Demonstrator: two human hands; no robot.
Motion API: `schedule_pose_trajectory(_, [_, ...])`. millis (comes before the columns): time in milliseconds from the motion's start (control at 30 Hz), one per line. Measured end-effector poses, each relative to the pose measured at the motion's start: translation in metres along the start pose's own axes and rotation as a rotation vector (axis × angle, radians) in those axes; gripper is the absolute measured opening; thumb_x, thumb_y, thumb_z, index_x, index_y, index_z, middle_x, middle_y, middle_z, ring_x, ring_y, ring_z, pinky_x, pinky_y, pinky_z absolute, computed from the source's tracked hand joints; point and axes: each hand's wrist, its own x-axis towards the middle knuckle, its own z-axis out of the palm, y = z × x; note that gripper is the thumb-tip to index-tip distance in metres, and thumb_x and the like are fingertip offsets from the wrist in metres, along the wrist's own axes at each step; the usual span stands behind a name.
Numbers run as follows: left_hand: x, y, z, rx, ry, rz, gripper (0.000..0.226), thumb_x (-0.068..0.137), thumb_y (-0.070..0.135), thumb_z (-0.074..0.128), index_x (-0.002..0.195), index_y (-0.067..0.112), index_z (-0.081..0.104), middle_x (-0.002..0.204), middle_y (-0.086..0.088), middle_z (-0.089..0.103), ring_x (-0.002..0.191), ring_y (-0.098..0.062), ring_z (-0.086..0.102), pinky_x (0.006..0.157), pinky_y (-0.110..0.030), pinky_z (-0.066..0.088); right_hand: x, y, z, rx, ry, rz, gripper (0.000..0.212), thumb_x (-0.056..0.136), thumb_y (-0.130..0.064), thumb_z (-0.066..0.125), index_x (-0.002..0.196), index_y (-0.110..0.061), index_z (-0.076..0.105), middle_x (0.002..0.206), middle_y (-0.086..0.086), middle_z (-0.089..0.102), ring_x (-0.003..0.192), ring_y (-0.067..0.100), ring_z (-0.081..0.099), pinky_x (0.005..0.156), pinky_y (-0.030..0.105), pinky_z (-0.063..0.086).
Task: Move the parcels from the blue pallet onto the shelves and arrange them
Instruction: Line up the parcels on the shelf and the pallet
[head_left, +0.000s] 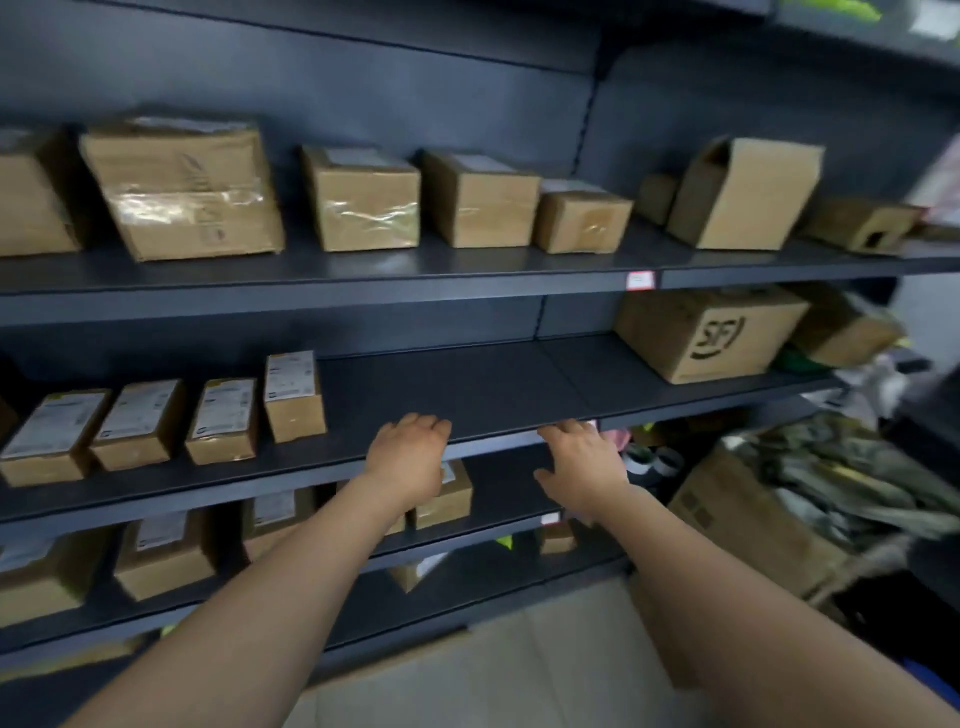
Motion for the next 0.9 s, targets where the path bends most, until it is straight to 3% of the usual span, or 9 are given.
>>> schedule_pose_trajectory(167, [0.007,0.066,-0.01,0.004,0.031,0.193,0.043,0.088,0.026,0.061,0.128,0.015,0.049,0.125,-0.003,0.054,0.116,-0.023,0.047,0.092,-0.035,0.041,-0.055,0.052,-0.014,-0.014,-0.018,0.182,0.056,0.09,-0.041,0.058,0.14,-0.022,0.041,0.143,0.007,0.043,0.135,0.029,0.035,0.109,0.044,0.031])
schedule_pose_trajectory(367, [0.0,0.14,-0.015,0.033,0.018,0.458,0.032,0.09,0.029,0.06,0.117,0.016,0.049,0.123,-0.004,0.053,0.116,-0.024,0.048,0.091,-0.037,0.042,-0.137,0.095,-0.02,0.0,-0.041,0.441,0.051,0.09,-0.037,0.055,0.137,-0.023,0.043,0.138,0.006,0.046,0.133,0.028,0.036,0.106,0.04,0.033])
schedule_pose_trajectory(633, [-0.031,0.247,0.002,0.026,-0.049,0.761,0.036,0.09,0.032,0.06,0.121,0.017,0.048,0.124,-0.002,0.053,0.118,-0.024,0.046,0.093,-0.039,0.044,-0.261,0.142,-0.004,0.046,-0.069,0.751,0.048,0.091,-0.04,0.052,0.134,-0.02,0.046,0.134,0.006,0.048,0.131,0.027,0.039,0.103,0.04,0.035])
schedule_pose_trajectory(767, [-0.056,0.313,0.013,0.037,-0.072,0.91,0.052,0.091,0.035,0.059,0.137,0.017,0.042,0.138,-0.003,0.048,0.128,-0.024,0.042,0.1,-0.039,0.042,-0.331,0.167,0.008,0.067,-0.106,0.91,0.057,0.094,-0.042,0.053,0.143,-0.02,0.038,0.144,0.006,0.041,0.137,0.027,0.033,0.109,0.042,0.033])
schedule_pose_trajectory(900, [-0.089,0.379,0.027,0.027,-0.117,1.026,0.049,0.091,0.033,0.059,0.135,0.017,0.044,0.136,-0.002,0.05,0.126,-0.023,0.043,0.099,-0.038,0.042,-0.398,0.195,0.018,0.093,-0.137,1.029,0.059,0.095,-0.043,0.052,0.146,-0.02,0.033,0.145,0.006,0.041,0.135,0.028,0.035,0.109,0.043,0.034])
